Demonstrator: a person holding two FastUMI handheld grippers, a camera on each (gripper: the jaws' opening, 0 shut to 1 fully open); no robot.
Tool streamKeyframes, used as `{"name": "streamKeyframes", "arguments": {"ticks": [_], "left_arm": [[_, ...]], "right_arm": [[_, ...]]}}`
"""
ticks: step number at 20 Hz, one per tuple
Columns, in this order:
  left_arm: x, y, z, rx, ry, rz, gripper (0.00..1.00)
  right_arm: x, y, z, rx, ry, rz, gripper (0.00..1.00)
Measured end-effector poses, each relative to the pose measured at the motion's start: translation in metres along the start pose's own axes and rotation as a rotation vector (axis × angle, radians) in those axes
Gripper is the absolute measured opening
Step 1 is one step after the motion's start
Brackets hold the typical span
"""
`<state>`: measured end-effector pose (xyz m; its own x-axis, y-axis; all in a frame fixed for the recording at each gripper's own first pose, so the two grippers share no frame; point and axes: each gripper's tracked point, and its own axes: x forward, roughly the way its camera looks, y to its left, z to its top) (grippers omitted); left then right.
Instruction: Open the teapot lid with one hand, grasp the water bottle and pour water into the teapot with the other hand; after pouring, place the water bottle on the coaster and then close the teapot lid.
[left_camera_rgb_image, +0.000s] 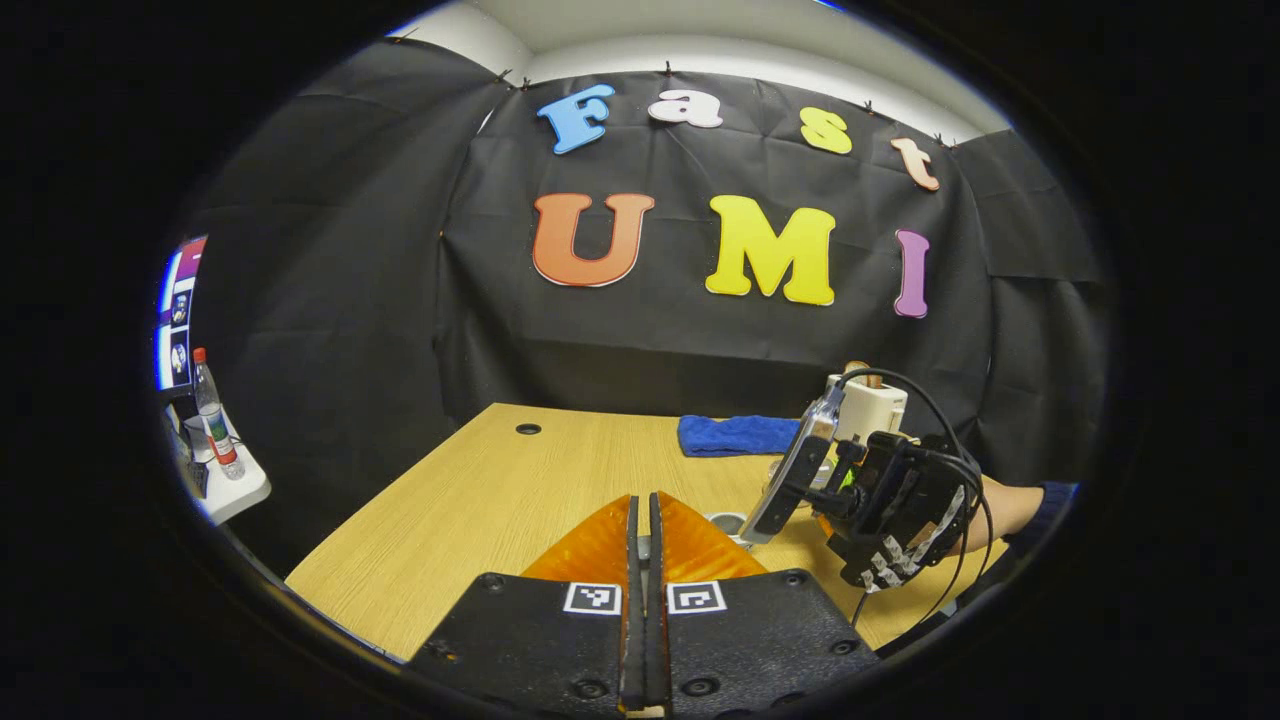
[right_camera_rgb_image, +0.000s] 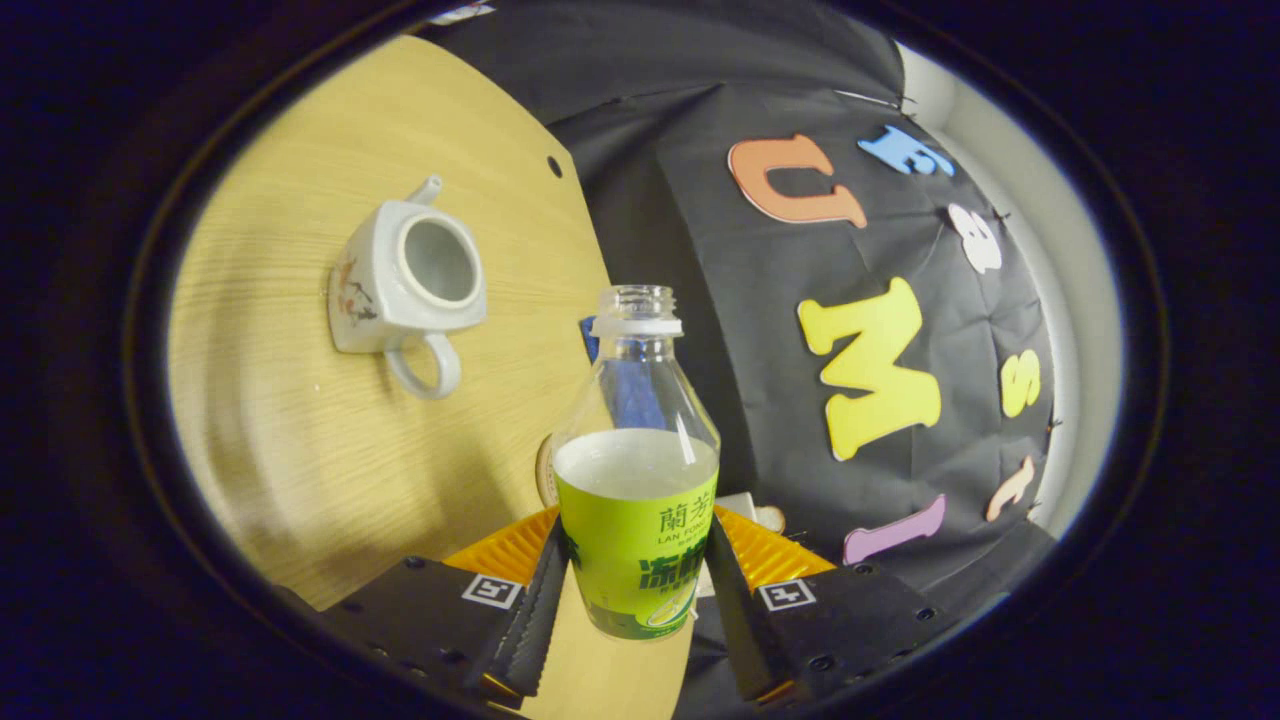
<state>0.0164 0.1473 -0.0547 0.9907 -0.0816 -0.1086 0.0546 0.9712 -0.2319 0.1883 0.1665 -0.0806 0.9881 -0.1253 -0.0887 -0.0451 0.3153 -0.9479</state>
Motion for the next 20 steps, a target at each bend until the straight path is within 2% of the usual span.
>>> {"name": "streamKeyframes", "arguments": {"ticks": [3,10,20], "left_arm": [[0.000,0.006,-0.002,-0.006,0.004,0.003,0.03],[-0.001,0.003,-0.002,0.004,0.008,-0.007,0.02],[-0.005,0.002,0.001,0.029,-0.003,-0.007,0.03]], "right_arm": [[0.002,0.001,0.007,-0.088,-0.012,-0.023,0.72],[0.001,-0.013,0.017,-0.339,-0.054,-0.149,0.70],[-0.012,-0.018,0.034,-0.561,-0.132,-0.288,0.71]]}}
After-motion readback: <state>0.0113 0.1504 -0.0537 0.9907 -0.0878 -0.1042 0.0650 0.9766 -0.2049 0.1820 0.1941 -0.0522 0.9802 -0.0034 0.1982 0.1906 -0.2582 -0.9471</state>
